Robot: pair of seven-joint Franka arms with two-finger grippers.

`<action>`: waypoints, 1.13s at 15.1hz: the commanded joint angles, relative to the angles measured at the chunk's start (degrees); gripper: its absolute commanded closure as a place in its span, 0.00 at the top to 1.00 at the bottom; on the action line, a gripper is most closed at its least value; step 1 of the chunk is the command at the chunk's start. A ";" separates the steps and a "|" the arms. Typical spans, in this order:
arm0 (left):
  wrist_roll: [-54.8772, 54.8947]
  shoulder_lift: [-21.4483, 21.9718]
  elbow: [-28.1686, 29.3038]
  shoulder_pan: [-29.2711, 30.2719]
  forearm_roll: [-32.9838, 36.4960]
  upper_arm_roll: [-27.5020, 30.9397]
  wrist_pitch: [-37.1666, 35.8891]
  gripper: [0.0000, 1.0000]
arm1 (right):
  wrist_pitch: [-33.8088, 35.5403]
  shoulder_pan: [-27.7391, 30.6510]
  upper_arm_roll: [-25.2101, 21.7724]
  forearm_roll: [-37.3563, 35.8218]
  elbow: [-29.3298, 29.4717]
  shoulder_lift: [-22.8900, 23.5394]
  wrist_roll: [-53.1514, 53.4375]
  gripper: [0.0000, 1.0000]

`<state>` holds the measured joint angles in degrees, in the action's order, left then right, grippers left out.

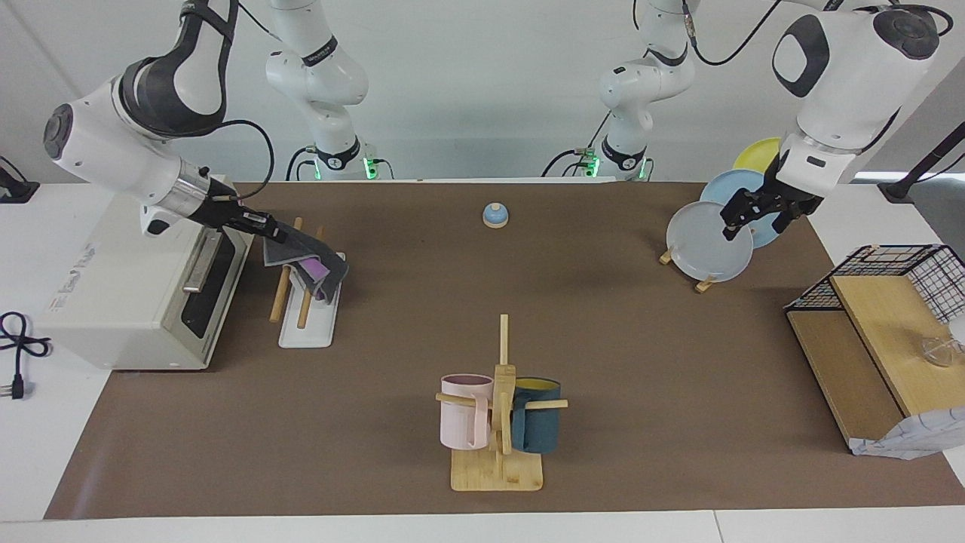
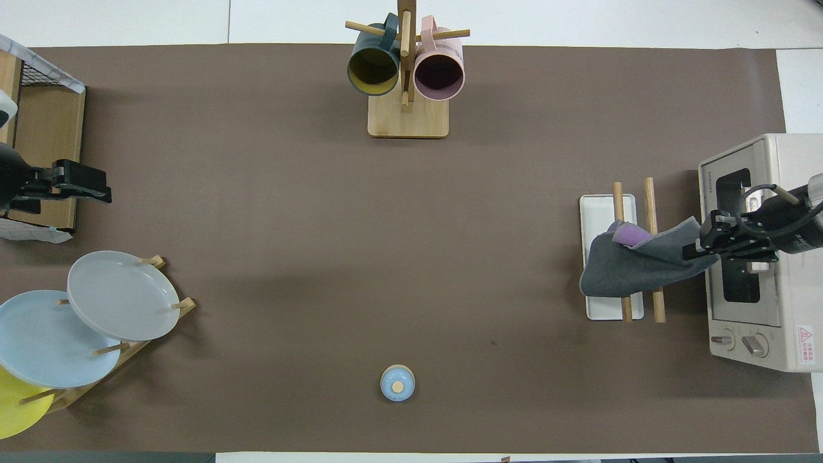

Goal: Fold towel and hang on rack
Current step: 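Drape the towel over the dowel and open the right gripper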

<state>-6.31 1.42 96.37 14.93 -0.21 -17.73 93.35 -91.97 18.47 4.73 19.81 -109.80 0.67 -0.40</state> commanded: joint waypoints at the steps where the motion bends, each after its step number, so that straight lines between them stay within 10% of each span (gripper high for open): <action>1: 1.12 1.65 0.40 -7.77 1.18 7.94 -4.21 1.00 | -0.41 2.18 0.80 -3.28 -1.38 -1.46 -4.77 0.00; 6: 2.00 0.16 -1.87 -17.56 1.00 18.16 -2.73 1.00 | -5.75 3.41 0.72 -4.69 -6.64 -3.04 -9.52 0.00; 17: 4.91 0.07 -3.56 -18.89 0.91 18.17 -3.43 1.00 | -16.40 3.16 0.80 -9.35 -13.51 -4.27 -14.10 0.00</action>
<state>-2.22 1.83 93.42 -3.48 -0.17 -0.39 90.44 -105.60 20.96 5.51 12.25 -120.73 -3.31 -12.19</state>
